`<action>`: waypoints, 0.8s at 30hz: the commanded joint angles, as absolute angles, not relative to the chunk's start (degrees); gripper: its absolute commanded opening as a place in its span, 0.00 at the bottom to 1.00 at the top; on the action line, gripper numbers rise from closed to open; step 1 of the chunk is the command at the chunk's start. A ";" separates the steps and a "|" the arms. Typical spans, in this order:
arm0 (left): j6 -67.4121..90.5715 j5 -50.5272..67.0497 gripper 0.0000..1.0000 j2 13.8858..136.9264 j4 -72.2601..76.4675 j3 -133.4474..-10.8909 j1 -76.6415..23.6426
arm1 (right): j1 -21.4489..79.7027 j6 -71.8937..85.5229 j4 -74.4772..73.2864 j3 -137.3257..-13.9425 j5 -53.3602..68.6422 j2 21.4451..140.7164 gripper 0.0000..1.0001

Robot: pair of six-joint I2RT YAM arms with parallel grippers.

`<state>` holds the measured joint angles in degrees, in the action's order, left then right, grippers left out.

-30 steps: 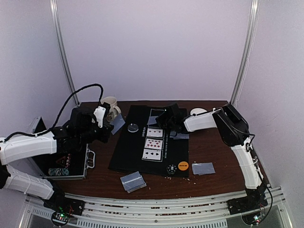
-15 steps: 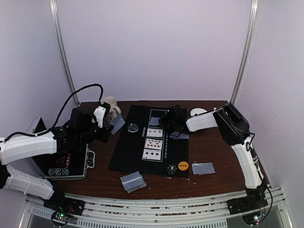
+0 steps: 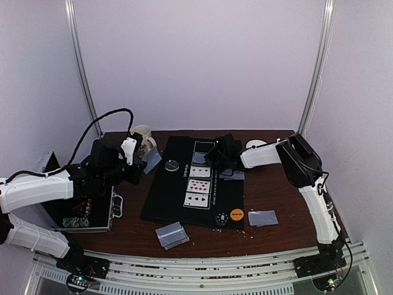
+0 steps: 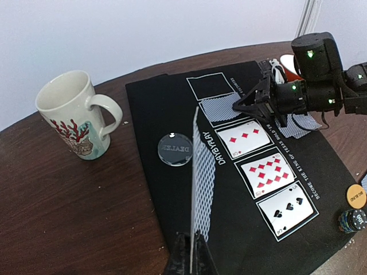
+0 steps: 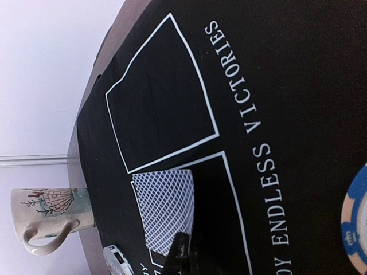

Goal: Distribute texas hold em gaming equipment
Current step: Place the poker card in the community card area.

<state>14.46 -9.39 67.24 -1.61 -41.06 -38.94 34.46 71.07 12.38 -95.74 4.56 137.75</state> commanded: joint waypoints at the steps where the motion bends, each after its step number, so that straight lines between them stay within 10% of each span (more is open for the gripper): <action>1: 13.85 -9.18 0.00 67.32 -0.53 -42.10 -38.44 | 33.71 67.21 7.35 -98.92 4.26 139.42 0.00; 24: 13.89 -8.65 0.00 67.47 -0.52 -42.27 -38.32 | 33.31 58.79 -2.14 -106.02 4.94 140.98 0.08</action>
<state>14.46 -9.19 67.31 -1.61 -41.08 -38.92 33.69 61.08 1.63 -103.90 5.45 139.65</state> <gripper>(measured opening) 0.008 0.037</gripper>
